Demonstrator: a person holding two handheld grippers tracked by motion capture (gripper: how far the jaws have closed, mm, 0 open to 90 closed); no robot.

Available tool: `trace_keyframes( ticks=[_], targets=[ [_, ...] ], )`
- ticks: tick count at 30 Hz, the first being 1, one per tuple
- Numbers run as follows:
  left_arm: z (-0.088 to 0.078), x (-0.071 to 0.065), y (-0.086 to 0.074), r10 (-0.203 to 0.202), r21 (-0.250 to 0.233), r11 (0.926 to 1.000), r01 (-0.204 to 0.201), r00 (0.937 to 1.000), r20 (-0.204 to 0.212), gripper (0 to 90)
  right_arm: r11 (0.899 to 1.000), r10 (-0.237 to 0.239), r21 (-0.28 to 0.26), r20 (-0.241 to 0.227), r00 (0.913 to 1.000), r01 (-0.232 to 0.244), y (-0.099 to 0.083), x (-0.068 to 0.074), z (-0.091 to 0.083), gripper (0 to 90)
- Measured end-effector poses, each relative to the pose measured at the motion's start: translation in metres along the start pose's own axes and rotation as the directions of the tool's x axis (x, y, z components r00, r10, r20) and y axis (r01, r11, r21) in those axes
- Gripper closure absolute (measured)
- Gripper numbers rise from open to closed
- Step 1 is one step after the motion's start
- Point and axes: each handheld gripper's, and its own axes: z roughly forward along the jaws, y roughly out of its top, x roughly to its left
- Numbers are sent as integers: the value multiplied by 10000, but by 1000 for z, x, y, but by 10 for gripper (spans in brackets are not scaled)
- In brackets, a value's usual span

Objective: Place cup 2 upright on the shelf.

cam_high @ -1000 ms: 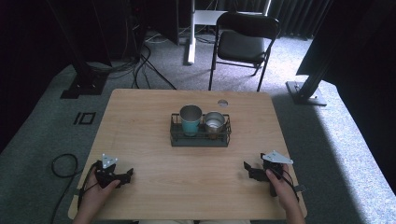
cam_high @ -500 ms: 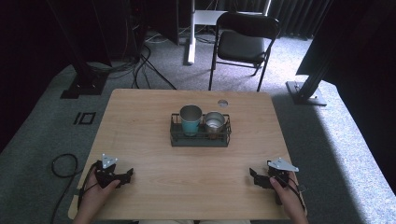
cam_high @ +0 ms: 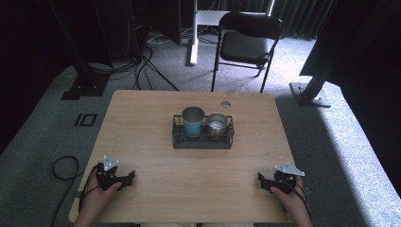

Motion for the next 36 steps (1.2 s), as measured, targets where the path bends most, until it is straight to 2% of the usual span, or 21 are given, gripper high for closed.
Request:
trace_keyframes(
  ticks=[8,36],
  targets=[
    [0,0,0,0,1,10000,0,10000,1,96,9977,459,486,249,9986,-470,-2,-2,1,117],
    [0,0,0,5,1,10000,-5,10000,0,95,9978,373,542,349,9987,-392,-2,-1,1,116]
  ],
)
